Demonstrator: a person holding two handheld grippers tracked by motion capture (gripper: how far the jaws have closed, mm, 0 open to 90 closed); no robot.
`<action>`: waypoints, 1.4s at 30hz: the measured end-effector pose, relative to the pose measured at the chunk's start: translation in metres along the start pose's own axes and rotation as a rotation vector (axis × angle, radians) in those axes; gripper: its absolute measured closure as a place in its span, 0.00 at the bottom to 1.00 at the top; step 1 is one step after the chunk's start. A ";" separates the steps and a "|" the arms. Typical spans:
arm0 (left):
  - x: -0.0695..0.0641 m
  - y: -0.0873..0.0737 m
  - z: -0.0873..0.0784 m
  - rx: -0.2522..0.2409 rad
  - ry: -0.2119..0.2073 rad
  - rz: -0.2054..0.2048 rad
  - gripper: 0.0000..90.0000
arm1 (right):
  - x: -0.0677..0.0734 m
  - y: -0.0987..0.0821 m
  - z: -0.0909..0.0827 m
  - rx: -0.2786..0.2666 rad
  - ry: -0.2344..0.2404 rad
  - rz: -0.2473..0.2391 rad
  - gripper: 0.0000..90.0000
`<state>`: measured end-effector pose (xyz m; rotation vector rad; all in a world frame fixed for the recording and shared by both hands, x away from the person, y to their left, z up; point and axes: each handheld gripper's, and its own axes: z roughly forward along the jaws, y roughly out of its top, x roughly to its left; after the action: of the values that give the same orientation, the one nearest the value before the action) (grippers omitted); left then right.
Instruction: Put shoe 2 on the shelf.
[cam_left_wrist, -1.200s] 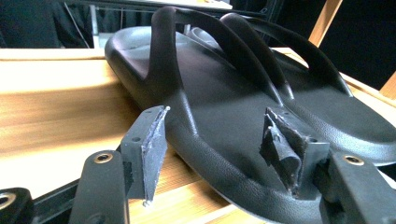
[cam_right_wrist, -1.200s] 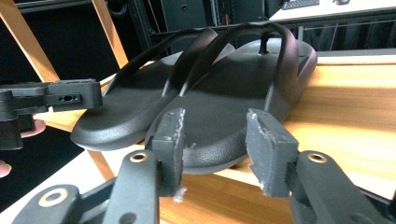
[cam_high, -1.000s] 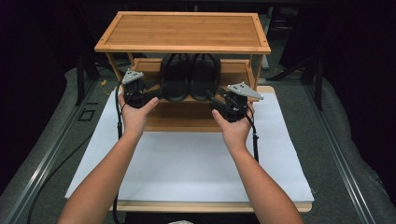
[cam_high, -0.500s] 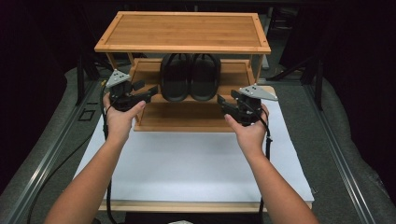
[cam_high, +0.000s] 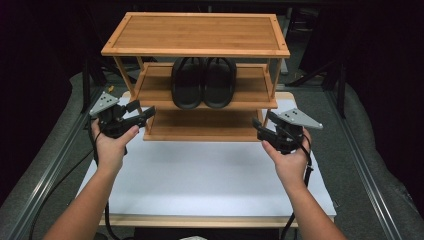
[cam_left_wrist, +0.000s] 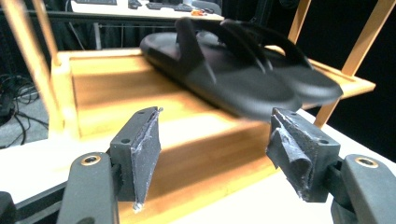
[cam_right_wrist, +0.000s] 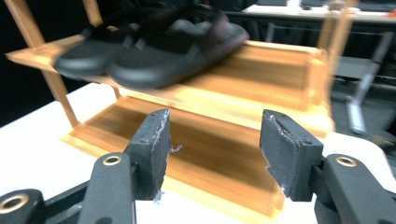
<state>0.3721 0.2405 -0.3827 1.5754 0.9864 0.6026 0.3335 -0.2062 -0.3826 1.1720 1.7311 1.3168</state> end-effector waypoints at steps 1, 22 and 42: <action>0.000 -0.003 -0.003 0.006 0.002 0.003 0.38 | -0.001 -0.003 -0.002 -0.001 -0.011 0.005 0.48; 0.006 -0.082 -0.019 0.056 0.030 -0.001 0.36 | -0.006 -0.092 -0.026 0.057 -0.026 -0.012 0.40; 0.015 -0.127 0.007 0.212 0.009 0.047 0.36 | -0.013 -0.147 0.006 0.197 0.005 -0.020 0.39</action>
<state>0.3513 0.2527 -0.5086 1.7880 1.0499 0.5515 0.3051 -0.2297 -0.5261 1.2567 1.9053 1.1579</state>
